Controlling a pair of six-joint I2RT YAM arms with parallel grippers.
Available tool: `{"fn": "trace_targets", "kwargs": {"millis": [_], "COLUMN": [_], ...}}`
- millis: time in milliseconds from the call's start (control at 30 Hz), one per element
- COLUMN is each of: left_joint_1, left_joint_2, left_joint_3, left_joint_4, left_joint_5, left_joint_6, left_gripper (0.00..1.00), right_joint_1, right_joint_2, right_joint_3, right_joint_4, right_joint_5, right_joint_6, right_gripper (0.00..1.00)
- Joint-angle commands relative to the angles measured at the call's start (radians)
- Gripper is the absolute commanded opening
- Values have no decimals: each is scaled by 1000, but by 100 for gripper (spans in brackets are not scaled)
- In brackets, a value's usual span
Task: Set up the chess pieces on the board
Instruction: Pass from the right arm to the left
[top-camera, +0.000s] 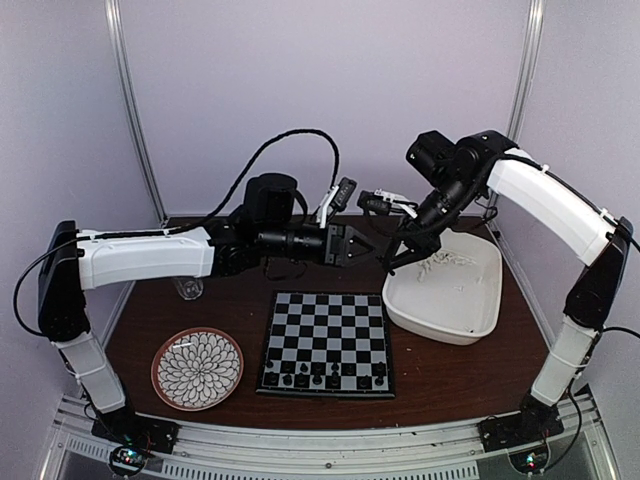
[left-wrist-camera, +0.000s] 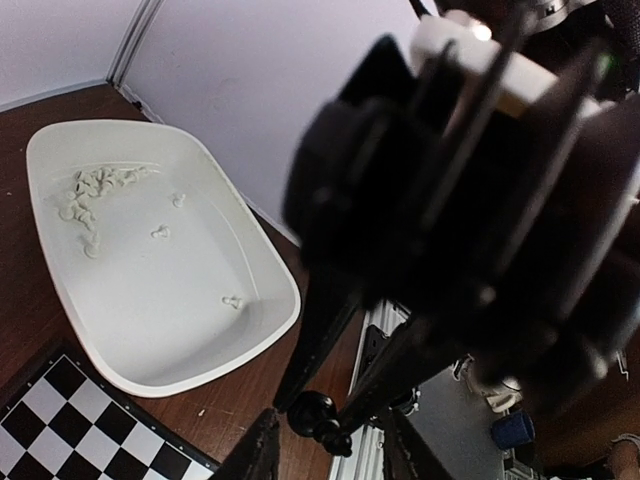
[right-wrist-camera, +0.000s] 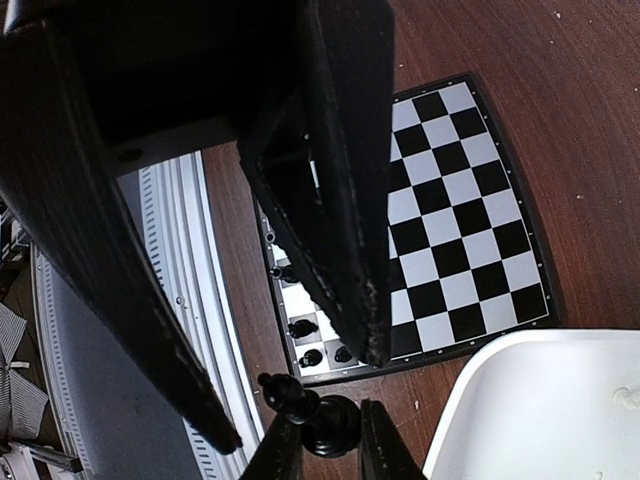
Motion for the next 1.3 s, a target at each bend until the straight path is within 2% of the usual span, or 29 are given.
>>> {"fn": "trace_targets", "kwargs": {"millis": [0, 300, 633, 867, 1100, 1267], "left_joint_1": [-2, -4, -2, -2, 8, 26], "left_joint_2": [16, 32, 40, 32, 0, -34], "left_joint_3": [27, 37, 34, 17, -13, -57], "left_joint_4": [8, 2, 23, 47, 71, 121], "left_joint_5": [7, 31, 38, 34, 17, 7], "left_joint_6": [-9, -17, -23, -18, -13, -25], "left_gripper": [36, 30, 9, 3, 0, 0], "right_joint_1": [6, 10, 19, 19, -1, -68], "right_joint_2": [-2, 8, 6, -3, -41, -70], "right_joint_3": [33, 50, 46, 40, 40, 18], "right_joint_4": [-6, -6, -10, -8, -23, -27], "right_joint_5": [26, 29, 32, 43, 54, -1], "right_joint_6": [2, 11, 8, 5, -1, 0], "right_gripper": [19, 19, 19, 22, 36, 39]}}
